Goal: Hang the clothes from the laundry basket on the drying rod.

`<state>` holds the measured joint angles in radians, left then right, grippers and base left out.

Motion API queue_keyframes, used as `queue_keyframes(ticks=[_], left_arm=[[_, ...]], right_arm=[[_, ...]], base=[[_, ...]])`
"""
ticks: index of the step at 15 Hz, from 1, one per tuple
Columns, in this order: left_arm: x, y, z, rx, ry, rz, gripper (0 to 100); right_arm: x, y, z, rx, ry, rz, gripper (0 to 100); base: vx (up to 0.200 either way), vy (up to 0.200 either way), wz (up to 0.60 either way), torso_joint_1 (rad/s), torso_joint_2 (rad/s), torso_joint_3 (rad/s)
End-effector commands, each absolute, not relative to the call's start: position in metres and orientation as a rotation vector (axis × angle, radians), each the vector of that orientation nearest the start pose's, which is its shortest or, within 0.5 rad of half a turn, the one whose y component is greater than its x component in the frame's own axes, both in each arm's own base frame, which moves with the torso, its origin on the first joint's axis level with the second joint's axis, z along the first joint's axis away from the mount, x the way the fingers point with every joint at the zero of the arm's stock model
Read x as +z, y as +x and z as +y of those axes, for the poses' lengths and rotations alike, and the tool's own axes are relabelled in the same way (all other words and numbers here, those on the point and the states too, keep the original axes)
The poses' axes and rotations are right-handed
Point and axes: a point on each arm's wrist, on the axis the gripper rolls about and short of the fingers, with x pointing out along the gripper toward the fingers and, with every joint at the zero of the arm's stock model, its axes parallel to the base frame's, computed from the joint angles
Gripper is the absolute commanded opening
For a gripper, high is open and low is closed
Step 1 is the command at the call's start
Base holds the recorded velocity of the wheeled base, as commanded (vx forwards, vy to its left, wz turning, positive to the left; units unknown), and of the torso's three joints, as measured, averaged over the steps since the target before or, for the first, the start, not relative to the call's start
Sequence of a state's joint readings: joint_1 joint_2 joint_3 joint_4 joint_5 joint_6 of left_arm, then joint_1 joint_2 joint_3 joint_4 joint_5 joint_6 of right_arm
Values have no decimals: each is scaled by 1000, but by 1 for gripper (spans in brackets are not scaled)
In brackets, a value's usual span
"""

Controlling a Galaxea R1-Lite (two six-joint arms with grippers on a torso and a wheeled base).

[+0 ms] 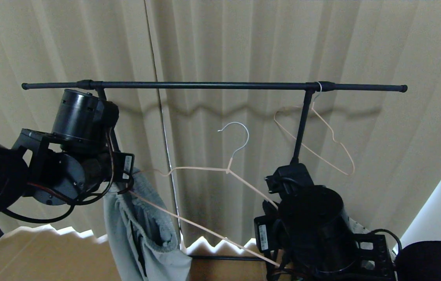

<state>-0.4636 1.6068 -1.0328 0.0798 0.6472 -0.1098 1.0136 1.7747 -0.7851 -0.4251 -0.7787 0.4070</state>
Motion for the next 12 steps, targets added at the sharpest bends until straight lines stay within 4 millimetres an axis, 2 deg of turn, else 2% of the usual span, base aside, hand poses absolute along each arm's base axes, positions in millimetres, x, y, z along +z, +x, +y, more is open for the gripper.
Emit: queue_keyframes(ticks=[1, 7, 12], left_arm=[[211, 249, -114, 194, 234, 538, 0], [241, 247, -126, 200, 110, 541, 0], [245, 252, -130, 210, 104, 532, 0]], right_arm=[[141, 176, 253, 153, -26, 379, 0], [138, 172, 263, 179, -36, 381, 0], [139, 166, 271, 209, -36, 376, 0]], base=[[0, 0, 0, 0, 0, 0], [0, 0, 0, 0, 0, 0], [0, 0, 0, 0, 0, 0]])
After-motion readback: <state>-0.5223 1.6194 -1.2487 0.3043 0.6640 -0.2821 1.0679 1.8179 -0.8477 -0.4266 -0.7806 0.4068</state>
